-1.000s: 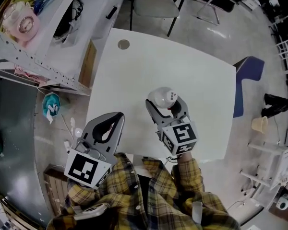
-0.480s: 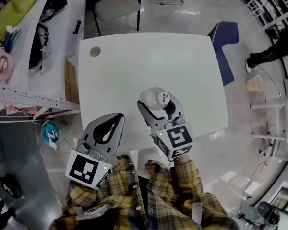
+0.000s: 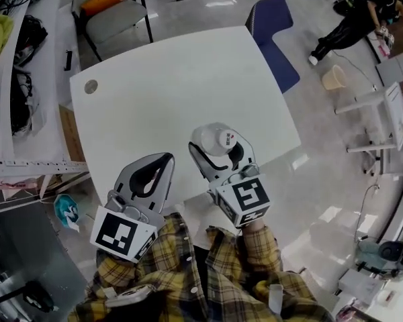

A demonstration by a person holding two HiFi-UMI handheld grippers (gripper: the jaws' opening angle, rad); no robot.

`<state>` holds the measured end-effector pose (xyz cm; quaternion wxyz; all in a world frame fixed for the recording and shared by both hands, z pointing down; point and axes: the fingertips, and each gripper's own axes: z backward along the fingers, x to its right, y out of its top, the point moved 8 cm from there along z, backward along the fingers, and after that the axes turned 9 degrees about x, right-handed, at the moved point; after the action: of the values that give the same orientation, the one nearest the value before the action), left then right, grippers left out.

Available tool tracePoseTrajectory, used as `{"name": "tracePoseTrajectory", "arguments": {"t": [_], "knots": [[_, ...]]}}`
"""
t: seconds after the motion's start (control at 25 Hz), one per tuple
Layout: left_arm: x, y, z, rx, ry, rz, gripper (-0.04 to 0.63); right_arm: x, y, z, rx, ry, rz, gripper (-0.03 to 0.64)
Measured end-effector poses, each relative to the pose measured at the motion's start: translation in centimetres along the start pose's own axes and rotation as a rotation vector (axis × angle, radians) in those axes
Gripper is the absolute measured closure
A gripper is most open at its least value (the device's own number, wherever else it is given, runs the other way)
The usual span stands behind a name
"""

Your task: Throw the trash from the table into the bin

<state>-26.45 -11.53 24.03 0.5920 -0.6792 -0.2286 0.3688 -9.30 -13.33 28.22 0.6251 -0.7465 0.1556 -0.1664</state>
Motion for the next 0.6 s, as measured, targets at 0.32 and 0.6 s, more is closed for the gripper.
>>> {"name": "tracePoseTrajectory", "arguments": {"t": [0.32, 0.6], "knots": [[8.9, -1.4, -6.6, -0.026, -0.122, -0.010, 0.588, 7.8, -0.7, 9.7, -0.009, -0.129, -0.033, 0.319], [19.1, -4.4, -12.2, -0.033, -0.138, 0.010, 0.588, 15.5, -2.1, 19.5, -0.034, -0.155, -0.020, 0.319]]}}
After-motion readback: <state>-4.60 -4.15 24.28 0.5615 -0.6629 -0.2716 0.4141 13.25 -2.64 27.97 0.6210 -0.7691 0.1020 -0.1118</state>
